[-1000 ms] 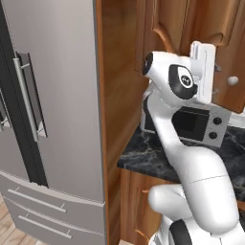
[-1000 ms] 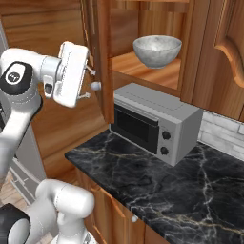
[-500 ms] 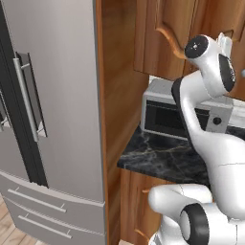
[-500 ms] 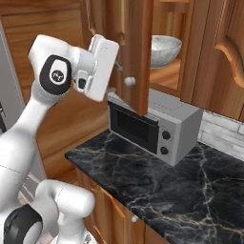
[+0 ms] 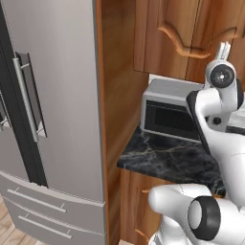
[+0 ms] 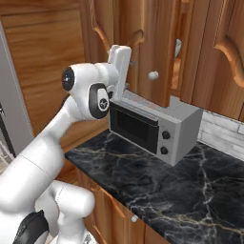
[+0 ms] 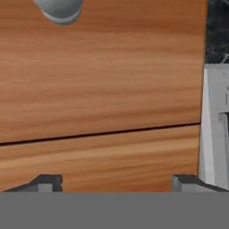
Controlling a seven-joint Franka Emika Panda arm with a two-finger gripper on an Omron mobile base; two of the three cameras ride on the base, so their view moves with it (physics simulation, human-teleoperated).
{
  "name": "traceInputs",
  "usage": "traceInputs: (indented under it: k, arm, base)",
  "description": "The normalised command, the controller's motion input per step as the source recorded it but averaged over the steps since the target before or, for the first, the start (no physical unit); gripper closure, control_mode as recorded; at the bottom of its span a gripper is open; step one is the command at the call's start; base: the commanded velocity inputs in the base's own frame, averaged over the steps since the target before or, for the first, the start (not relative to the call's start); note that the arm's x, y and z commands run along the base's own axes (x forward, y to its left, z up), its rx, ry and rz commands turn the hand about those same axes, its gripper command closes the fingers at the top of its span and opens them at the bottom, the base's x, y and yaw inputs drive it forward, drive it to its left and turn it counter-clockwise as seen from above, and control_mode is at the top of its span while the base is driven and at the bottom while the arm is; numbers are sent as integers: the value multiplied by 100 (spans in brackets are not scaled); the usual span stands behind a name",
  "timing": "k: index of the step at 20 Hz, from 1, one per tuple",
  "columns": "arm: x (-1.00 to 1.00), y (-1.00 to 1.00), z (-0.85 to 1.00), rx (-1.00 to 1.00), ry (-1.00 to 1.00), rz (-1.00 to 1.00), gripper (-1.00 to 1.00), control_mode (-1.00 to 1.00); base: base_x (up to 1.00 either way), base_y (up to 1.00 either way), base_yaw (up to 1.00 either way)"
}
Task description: Pick the mug and place it in the sink. Pick the bowl and place it in the open cabinet and then close the cabinet.
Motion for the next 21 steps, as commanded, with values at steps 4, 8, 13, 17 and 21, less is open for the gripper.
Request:
traceInputs:
  k: [4, 8, 13, 17, 21]
  arm:
    - [100, -65, -9, 7, -6, 17, -100, -100]
    - [100, -70, 0, 14, 9, 7, -100, -100]
    - [100, -46, 4, 19, 28, 0, -100, -100]
    - [100, -30, 33, 25, 56, 0, -100, -100]
    - [74, -22, 77, 25, 65, -3, -100, -100]
  base:
    - [0, 0, 0]
    - [0, 0, 0]
    - [0, 0, 0]
    - [0, 0, 0]
    - [0, 0, 0]
